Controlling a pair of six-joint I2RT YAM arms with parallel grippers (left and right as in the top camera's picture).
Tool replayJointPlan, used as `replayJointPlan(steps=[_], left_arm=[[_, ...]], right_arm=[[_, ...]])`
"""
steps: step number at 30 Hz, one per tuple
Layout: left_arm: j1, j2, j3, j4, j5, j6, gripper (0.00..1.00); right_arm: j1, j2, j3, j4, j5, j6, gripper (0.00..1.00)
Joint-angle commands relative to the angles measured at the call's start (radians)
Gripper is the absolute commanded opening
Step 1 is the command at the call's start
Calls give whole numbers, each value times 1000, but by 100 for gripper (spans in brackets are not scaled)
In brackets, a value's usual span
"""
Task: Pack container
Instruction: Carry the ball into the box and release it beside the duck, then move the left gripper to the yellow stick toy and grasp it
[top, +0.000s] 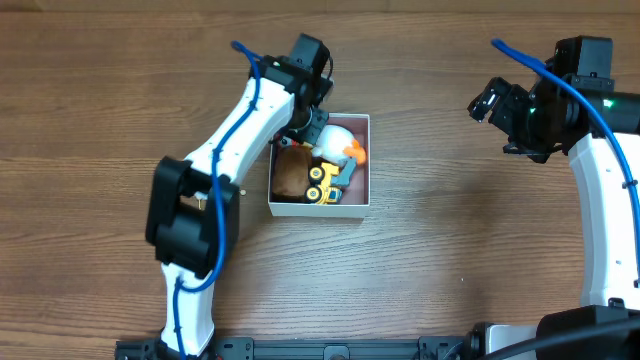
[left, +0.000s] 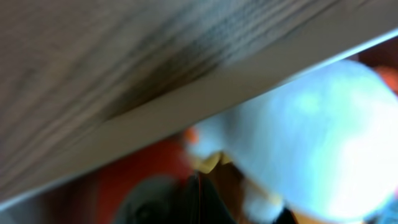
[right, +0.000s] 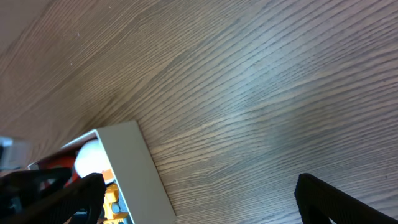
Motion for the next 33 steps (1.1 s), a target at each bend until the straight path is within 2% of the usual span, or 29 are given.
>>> replayJointPlan(steps=[1, 4, 7, 12, 17, 21, 25, 28, 30, 33], left_arm=[[5, 24, 19, -5, -20, -6, 4], [5, -10, 68, -15, -20, -6, 9], [4, -58, 138, -23, -16, -7, 23], [-1, -127, 264, -83, -10, -6, 53], [9, -191, 317, -240, -37, -36, 67], [52, -201, 317, -426, -63, -109, 68], [128, -201, 315, -572, -72, -121, 67], [175, -209, 315, -626, -60, -111, 67], [192, -235, 314, -655, -62, -103, 61], [195, -310, 312, -655, -54, -100, 61]], right_arm=[[-1, -31, 14, 5, 0, 5, 100], [-1, -31, 14, 5, 0, 5, 100], [-1, -31, 14, 5, 0, 5, 100], [-1, -31, 14, 5, 0, 5, 100], [-1, -31, 14, 5, 0, 5, 100], [-1, -31, 14, 5, 0, 5, 100], [-1, -31, 14, 5, 0, 5, 100], [-1, -31, 14, 5, 0, 5, 100], [-1, -31, 14, 5, 0, 5, 100], [-1, -31, 14, 5, 0, 5, 100]])
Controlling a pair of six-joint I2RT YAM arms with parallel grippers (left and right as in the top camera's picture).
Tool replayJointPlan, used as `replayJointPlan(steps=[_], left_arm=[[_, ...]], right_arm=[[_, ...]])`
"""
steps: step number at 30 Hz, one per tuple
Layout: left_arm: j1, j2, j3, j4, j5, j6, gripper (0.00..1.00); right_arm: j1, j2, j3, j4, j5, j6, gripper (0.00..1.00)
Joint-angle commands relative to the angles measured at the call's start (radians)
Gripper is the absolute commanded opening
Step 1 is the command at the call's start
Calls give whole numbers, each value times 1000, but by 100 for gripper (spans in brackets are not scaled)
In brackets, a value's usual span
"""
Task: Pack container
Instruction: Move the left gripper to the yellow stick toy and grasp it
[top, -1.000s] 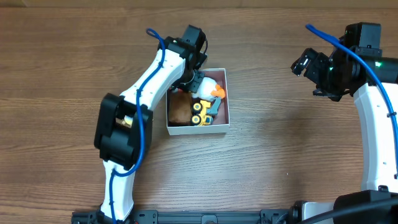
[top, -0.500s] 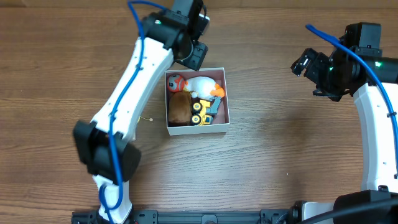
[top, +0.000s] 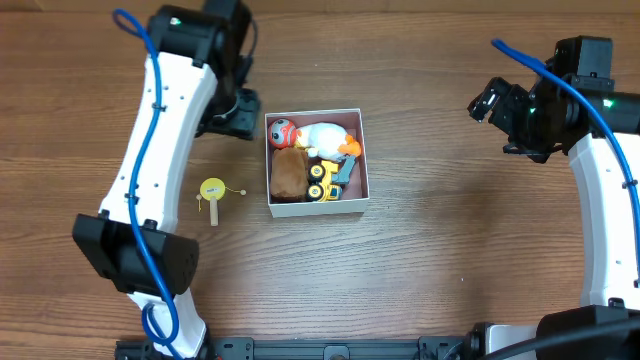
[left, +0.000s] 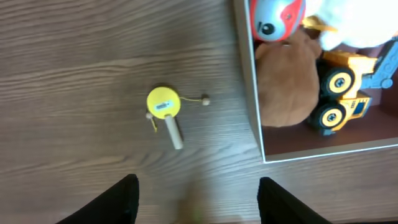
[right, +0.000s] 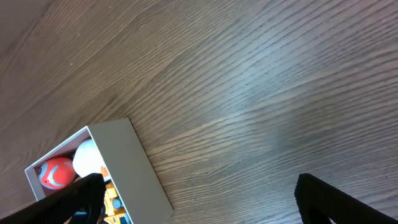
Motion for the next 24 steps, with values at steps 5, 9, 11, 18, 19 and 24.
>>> replayJointPlan(steps=[5, 9, 11, 18, 19, 24], left_arm=[[-1, -273, 3, -4, -13, -6, 66], [-1, -366, -65, -1, -49, -39, 70], [-1, -386, -171, 32, -80, -66, 70], [6, -388, -695, 367, -79, -179, 72], [16, -388, -751, 410, -58, -187, 72], [80, -388, -927, 542, -5, -200, 73]], right_arm=[[-1, -31, 14, 4, 0, 5, 100], [-1, -31, 14, 4, 0, 5, 100], [-1, -31, 14, 4, 0, 5, 100], [-1, -31, 14, 4, 0, 5, 100], [-1, -31, 14, 4, 0, 5, 100], [-1, -31, 14, 4, 0, 5, 100]])
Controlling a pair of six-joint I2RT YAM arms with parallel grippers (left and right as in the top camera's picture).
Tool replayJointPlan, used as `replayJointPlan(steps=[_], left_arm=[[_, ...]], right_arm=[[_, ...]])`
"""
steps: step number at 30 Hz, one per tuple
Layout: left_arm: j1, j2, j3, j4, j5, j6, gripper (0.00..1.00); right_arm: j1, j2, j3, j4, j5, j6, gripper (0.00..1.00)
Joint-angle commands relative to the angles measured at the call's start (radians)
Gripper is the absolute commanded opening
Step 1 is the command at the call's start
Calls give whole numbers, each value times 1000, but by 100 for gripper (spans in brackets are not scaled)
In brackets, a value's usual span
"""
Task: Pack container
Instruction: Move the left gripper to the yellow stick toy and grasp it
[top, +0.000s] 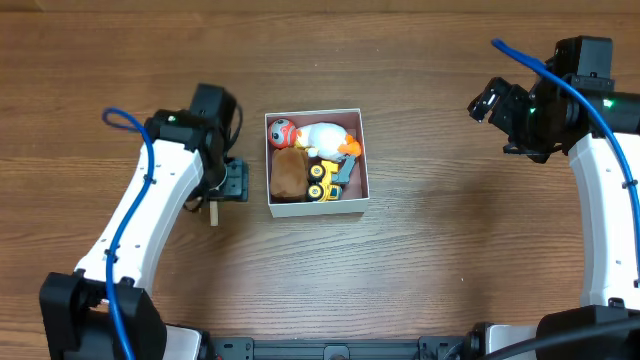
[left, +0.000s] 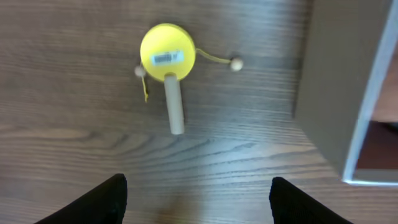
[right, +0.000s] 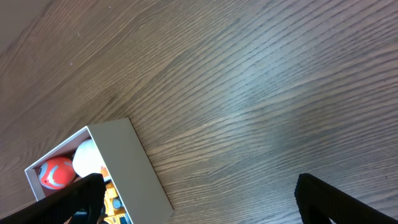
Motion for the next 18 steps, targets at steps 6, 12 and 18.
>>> replayJointPlan(steps=[6, 12, 18], left_arm=[[78, -24, -288, 247, 85, -36, 74], [78, -24, -380, 330, 75, -37, 74], [78, -24, -455, 449, 24, -28, 72]], right_arm=[[-2, -31, 14, 5, 0, 5, 100], [-2, -31, 14, 5, 0, 5, 100], [-2, -31, 14, 5, 0, 5, 100]])
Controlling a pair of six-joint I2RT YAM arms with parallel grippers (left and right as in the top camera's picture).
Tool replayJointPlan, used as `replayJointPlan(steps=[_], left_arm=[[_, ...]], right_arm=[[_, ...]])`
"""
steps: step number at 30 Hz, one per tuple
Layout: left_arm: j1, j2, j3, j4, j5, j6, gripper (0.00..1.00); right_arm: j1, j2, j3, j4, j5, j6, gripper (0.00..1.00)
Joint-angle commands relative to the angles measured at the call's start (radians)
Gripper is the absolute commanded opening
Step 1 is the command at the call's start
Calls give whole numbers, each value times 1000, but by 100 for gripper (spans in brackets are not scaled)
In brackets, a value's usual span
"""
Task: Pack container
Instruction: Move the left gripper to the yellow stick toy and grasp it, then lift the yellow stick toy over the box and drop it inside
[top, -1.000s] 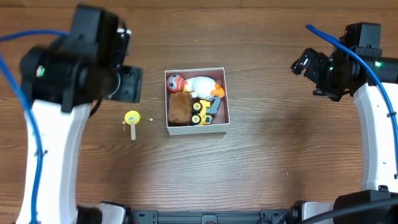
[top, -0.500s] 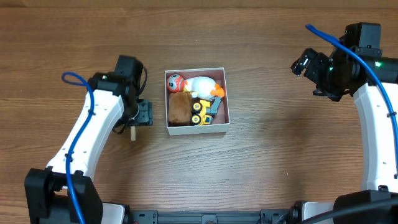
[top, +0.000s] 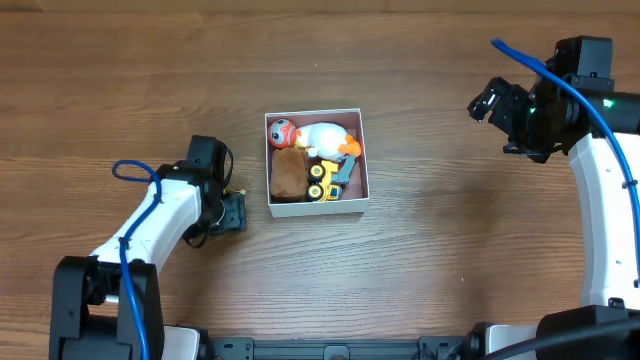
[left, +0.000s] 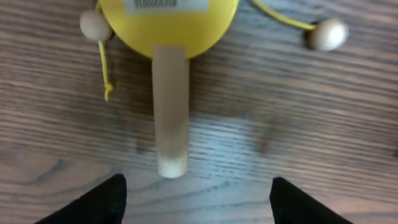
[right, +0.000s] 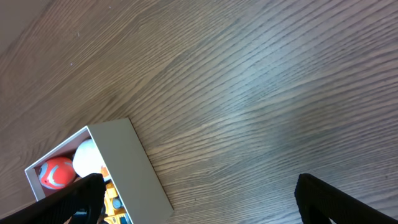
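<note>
A yellow drum toy (left: 168, 15) with a wooden handle (left: 171, 112) and two beads on strings lies on the table left of the white box (top: 357, 160). My left gripper (left: 196, 202) is open and low over it, with the handle's end just ahead of the gap between the fingers. In the overhead view the left gripper (top: 228, 212) hides the toy. The box holds a red-and-white ball (top: 282, 131), a white plush (top: 325, 135), a brown plush (top: 290, 172) and a yellow truck (top: 322, 180). My right gripper (right: 199, 205) is open and raised at the far right.
The wooden table (top: 450, 250) runs all around the box. In the right wrist view the box's wall (right: 127, 165) shows at the lower left. The right arm (top: 600, 180) stands along the right edge.
My left gripper has come down closer to the yellow drum toy, whose handle and disc now fill the left wrist view. The right arm and the box are unchanged.
My left gripper was down at the box's back left corner. Then it was raised left of the box, a red-and-white ball lay in that corner, and the drum toy showed on the table. It then stood over the drum, and is now low over it.
</note>
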Motion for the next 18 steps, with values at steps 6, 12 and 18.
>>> replayJointPlan(steps=[6, 12, 18], left_arm=[[6, -16, -72, 154, -24, 59, 70], [6, -16, -78, 186, -27, 77, 49], [6, -16, -78, 212, -78, 78, 18]], right_arm=[[-1, -31, 14, 4, 0, 5, 100], [-1, -31, 14, 4, 0, 5, 100], [-1, -31, 14, 4, 0, 5, 100]])
